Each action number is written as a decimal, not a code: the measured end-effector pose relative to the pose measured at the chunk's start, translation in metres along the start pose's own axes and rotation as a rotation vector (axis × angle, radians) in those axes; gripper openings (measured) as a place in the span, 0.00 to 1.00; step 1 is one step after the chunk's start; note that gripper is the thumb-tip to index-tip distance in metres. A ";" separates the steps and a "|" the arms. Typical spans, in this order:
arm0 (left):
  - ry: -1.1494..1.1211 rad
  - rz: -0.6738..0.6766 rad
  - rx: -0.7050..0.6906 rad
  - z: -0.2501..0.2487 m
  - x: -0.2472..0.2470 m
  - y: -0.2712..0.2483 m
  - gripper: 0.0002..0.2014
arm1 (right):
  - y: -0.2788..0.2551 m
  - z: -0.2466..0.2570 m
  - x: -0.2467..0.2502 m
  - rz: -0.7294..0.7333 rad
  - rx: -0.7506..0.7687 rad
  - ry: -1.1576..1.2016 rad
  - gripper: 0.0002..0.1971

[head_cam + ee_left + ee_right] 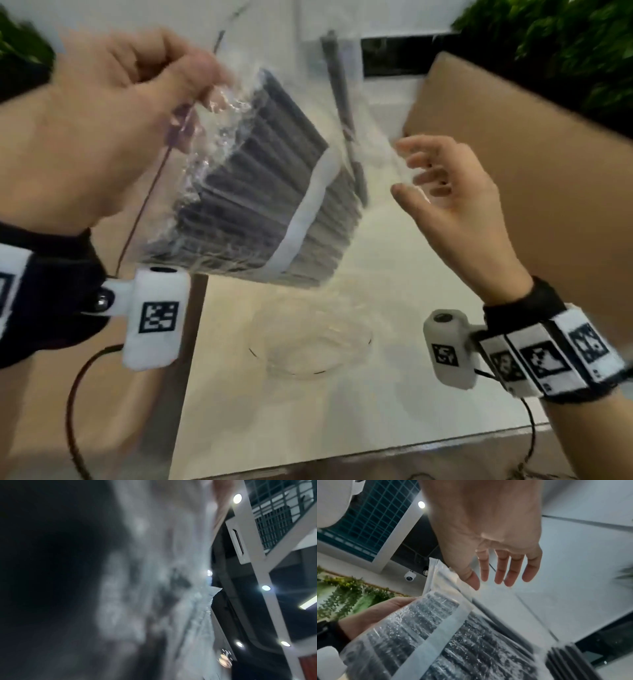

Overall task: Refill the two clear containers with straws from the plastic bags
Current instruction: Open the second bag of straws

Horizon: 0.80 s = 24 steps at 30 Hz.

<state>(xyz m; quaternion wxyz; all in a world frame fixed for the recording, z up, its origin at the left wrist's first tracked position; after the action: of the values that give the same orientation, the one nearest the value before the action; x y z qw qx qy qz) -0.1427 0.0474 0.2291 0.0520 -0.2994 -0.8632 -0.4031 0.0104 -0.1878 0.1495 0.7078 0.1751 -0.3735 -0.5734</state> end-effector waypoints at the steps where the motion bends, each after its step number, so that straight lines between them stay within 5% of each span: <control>1: 0.023 -0.023 0.047 0.013 0.014 0.001 0.16 | -0.001 0.002 -0.008 0.031 -0.014 0.014 0.17; 4: 0.049 -0.072 0.213 0.043 0.043 -0.005 0.25 | -0.004 0.006 -0.035 0.150 -0.066 0.038 0.15; 8: 0.103 -0.113 0.264 0.057 0.041 -0.039 0.08 | -0.015 0.007 -0.072 0.351 -0.065 0.004 0.13; 15: 0.137 -0.042 0.490 0.083 -0.010 -0.088 0.12 | -0.051 0.006 -0.109 0.637 -0.211 0.013 0.24; 19: 0.046 0.007 0.558 0.078 -0.040 -0.088 0.07 | -0.066 0.015 -0.125 0.663 -0.345 0.172 0.33; 24: -0.195 0.133 0.719 0.059 -0.059 -0.078 0.05 | -0.050 0.011 -0.124 0.542 -0.466 0.337 0.27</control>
<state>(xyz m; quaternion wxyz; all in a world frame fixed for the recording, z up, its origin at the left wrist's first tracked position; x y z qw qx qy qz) -0.1292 0.0239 0.1187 0.0975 -0.3544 -0.9291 -0.0399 -0.0398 -0.0828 0.0821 0.9057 -0.0035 -0.1445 -0.3986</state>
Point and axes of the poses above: each hand's wrist, its own y-axis towards the middle knuckle, its own x-axis out of the back of the hand, z = x × y, the point moved 1 cm from there along y, towards the middle knuckle, and after that the axes turned 12 degrees about -z, right-handed, at the moved point
